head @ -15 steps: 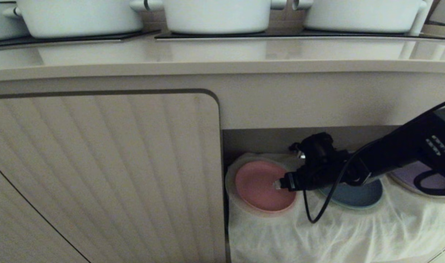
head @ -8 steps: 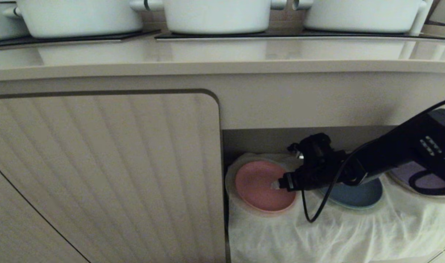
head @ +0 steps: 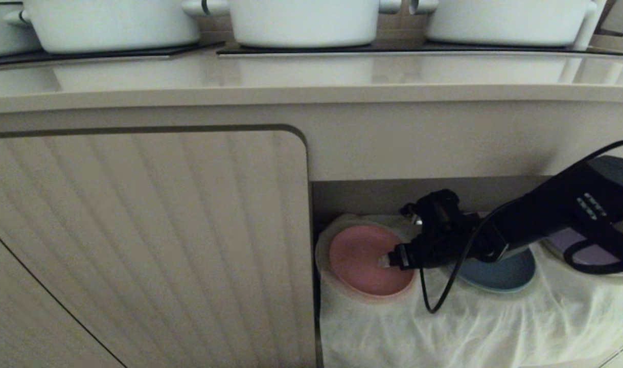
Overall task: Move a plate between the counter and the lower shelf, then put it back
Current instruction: Pick up the plate in the cupboard
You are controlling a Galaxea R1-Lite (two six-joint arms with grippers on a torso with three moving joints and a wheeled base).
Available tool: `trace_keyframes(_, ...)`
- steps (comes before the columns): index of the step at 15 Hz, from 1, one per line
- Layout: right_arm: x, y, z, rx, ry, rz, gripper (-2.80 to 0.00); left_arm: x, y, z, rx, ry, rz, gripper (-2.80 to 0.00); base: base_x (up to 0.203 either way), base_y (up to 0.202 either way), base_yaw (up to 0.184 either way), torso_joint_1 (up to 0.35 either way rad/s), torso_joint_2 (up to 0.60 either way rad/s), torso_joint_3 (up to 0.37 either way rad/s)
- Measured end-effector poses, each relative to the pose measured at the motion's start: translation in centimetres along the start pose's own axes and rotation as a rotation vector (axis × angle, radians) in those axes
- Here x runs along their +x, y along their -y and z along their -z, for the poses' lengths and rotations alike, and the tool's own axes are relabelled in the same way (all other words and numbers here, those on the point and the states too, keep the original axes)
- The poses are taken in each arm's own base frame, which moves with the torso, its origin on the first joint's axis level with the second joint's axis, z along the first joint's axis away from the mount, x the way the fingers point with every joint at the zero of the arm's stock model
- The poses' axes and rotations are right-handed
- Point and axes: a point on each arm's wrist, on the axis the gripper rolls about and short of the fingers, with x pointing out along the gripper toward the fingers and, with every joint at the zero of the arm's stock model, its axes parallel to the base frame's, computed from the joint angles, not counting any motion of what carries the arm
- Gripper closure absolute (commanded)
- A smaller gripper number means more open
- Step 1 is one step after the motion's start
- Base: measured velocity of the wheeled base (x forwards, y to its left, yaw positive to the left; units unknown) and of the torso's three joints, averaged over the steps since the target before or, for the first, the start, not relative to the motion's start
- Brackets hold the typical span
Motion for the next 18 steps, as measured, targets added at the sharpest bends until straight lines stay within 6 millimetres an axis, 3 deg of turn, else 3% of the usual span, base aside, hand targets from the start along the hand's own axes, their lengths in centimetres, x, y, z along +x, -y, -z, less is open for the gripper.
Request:
trace_keyframes(11,0.6,0.1,0.4,0.0,-0.018,0.001,-2.8,0.0,0.0,0.0,0.0,0.0,0.0,0.0,0.0,0.0,0.0,0.0,0.0,0.0)
trace_keyframes(12,0.7,0.1,0.5,-0.001,-0.021,0.003,0.0,0.0,0.0,0.0,0.0,0.0,0.0,0.0,0.0,0.0,0.0,0.0,0.0,0.0)
trace_keyframes(18,1.1,0.1,0.7,0.001,-0.034,0.005,0.0,0.0,0.0,0.0,0.0,0.0,0.0,0.0,0.0,0.0,0.0,0.0,0.0,0.0)
